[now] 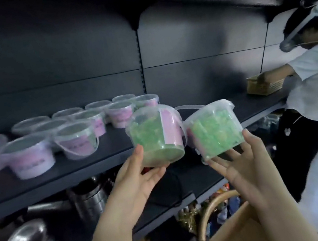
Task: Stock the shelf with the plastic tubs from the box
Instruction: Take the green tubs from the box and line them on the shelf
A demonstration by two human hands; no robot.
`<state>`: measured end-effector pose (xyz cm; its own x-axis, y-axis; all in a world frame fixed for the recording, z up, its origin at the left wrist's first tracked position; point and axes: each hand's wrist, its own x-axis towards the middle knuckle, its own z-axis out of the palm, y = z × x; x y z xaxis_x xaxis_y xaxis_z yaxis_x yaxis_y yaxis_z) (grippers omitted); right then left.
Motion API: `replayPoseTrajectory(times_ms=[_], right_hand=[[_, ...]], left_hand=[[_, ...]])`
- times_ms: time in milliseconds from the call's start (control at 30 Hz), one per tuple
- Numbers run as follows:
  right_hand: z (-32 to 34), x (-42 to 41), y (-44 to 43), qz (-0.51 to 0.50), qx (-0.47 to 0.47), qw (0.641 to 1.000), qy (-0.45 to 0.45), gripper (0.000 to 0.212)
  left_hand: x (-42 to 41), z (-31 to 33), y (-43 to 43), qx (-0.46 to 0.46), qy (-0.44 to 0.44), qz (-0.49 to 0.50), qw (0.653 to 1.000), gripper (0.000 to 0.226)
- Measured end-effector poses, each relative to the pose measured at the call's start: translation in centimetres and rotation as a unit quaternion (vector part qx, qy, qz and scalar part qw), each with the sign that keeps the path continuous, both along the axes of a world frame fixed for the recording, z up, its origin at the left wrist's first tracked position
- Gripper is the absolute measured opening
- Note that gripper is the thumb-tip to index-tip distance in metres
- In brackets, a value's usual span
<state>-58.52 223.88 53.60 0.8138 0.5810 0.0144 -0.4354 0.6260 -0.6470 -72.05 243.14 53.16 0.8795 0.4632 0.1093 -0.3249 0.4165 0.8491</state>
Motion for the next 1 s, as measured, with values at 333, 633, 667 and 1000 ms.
replayPoseTrajectory(times_ms=[333, 633, 667, 1000], right_hand=[[-0.1, -7.3, 13.8, 0.092, -0.003, 0.992, -0.090, 0.069], [1.3, -4.9, 15.9, 0.068, -0.058, 0.962, -0.258, 0.073], [1.5, -4.4, 16.2, 0.062, -0.060, 0.963, -0.255, 0.075], [1.6, 3.3, 18.1, 0.001, -0.171, 0.944, -0.281, 0.079]], left_hand=[[-9.1, 3.1, 11.7, 0.244, 0.017, 0.111, 0.963, 0.109], [-8.4, 4.0, 15.8, 0.336, 0.066, 0.130, 0.930, 0.091], [-8.0, 4.0, 15.9, 0.349, 0.068, 0.139, 0.924, 0.094], [-1.3, 4.7, 16.6, 0.434, 0.153, 0.213, 0.862, 0.085]])
